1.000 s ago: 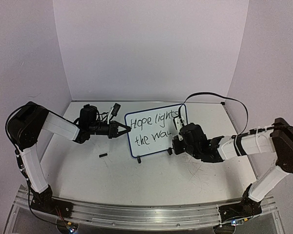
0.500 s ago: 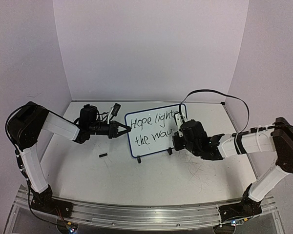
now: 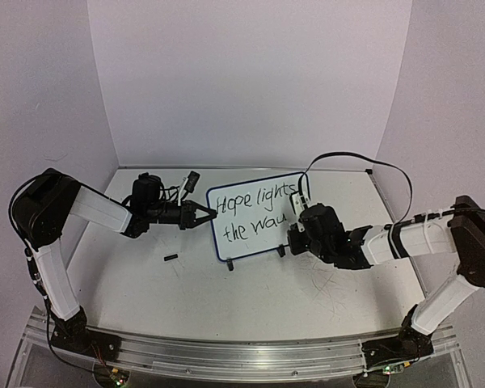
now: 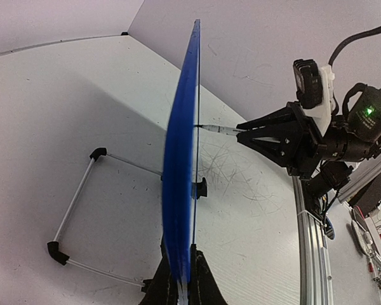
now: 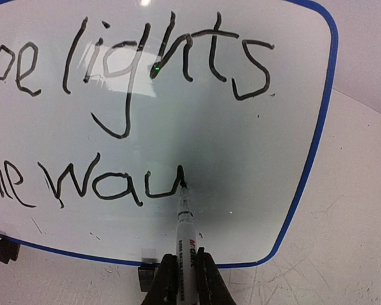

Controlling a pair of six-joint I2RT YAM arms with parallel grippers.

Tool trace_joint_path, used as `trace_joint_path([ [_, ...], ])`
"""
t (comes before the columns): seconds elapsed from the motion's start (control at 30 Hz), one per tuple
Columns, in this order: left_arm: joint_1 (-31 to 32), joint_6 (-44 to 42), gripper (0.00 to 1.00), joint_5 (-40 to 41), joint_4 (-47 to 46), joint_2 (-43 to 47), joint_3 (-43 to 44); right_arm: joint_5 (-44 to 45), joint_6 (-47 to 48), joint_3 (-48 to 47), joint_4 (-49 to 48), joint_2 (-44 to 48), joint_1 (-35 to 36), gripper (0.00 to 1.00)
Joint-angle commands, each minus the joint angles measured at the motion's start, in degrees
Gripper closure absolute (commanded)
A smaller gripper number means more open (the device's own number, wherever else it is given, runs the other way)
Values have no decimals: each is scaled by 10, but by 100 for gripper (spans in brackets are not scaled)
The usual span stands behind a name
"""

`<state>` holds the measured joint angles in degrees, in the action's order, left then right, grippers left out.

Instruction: Write a sentence on the whiteboard

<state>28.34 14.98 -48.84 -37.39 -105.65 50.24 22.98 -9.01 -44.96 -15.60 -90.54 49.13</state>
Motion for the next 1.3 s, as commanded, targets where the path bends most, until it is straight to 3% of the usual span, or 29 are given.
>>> trace_joint_path([
  [0.0,6,-39,100,25,62,-6,3,-4,-28,24,8,12,6,100],
  [0.7,6,-40,100,26,62,-4,0,-22,-33,-12,1,-36,37,100],
  [1.03,6,-40,100,26,63,-3,-1,-19,-48,29,19,42,9,100],
  [1.27,6,-40,100,27,63,-3,0,-21,-50,37,19,45,-3,100],
])
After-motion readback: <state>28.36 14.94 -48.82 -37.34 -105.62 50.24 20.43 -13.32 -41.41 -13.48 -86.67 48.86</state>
